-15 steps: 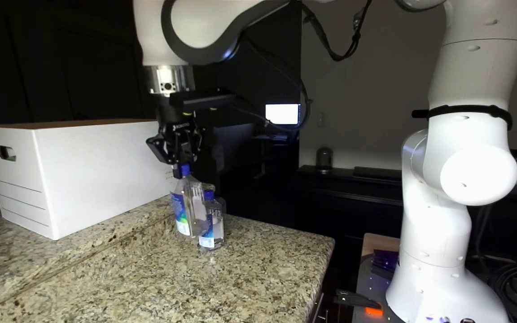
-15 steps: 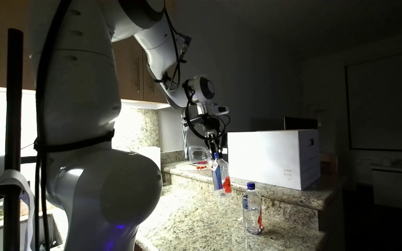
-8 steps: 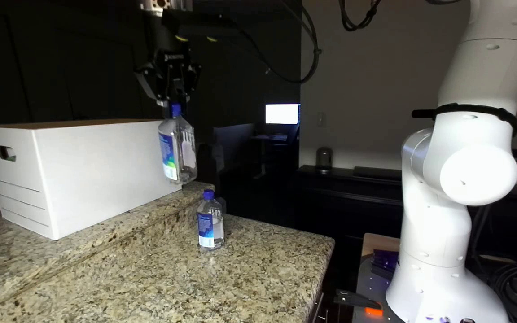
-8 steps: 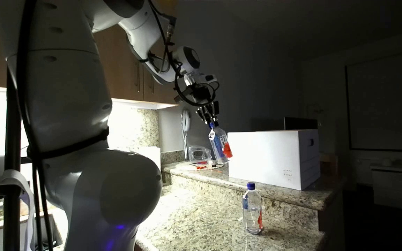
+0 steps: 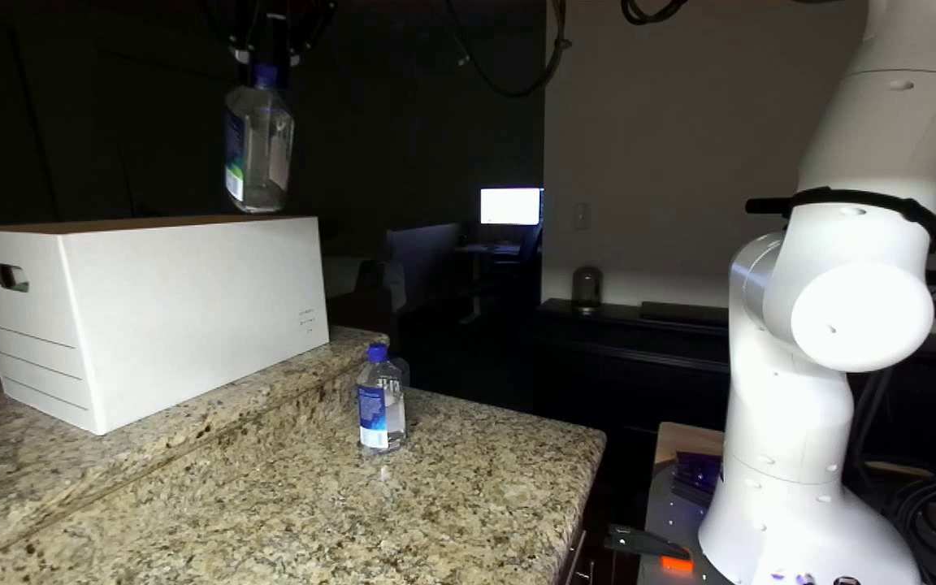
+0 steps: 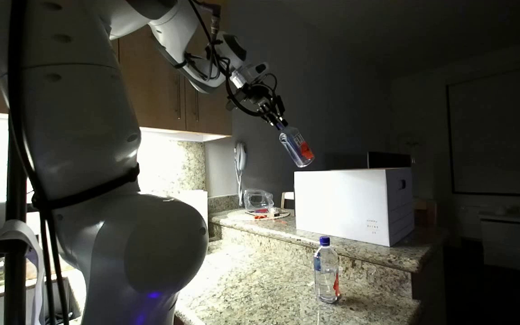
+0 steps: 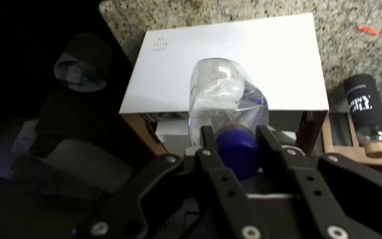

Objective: Put the left and right bottles in the box

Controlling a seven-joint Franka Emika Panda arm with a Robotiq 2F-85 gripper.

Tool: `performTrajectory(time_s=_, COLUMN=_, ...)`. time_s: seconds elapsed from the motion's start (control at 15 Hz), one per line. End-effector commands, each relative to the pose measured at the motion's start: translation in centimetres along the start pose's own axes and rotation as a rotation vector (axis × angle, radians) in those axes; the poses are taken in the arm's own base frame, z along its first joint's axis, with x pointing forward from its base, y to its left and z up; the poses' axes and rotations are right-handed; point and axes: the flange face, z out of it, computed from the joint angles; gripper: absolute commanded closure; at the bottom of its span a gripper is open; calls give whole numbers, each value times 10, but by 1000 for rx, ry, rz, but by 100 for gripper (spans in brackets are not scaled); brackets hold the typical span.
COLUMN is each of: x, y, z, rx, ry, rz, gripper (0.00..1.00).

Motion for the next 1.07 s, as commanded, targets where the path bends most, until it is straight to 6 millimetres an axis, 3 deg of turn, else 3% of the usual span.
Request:
performTrajectory(time_s=0.0, x=18, y=-7, z=-11, rx=-10, ry=170, rz=93, gripper=85)
performTrajectory(time_s=0.07, x=20, y=-10, z=-11, rx=-14, ry=222, rz=114, gripper=85)
performTrajectory(time_s=0.27, x=29, y=-23, z=15, rx=-39, ry=369, rz=175, gripper=85)
performTrajectory(time_s=0.8, x=48, y=-46, z=148, rx=-71, ry=348, rz=292, gripper=85)
performTrajectory(time_s=1.0, x=54, y=-58, z=180, rx=-39, ry=315, rz=299, gripper=85)
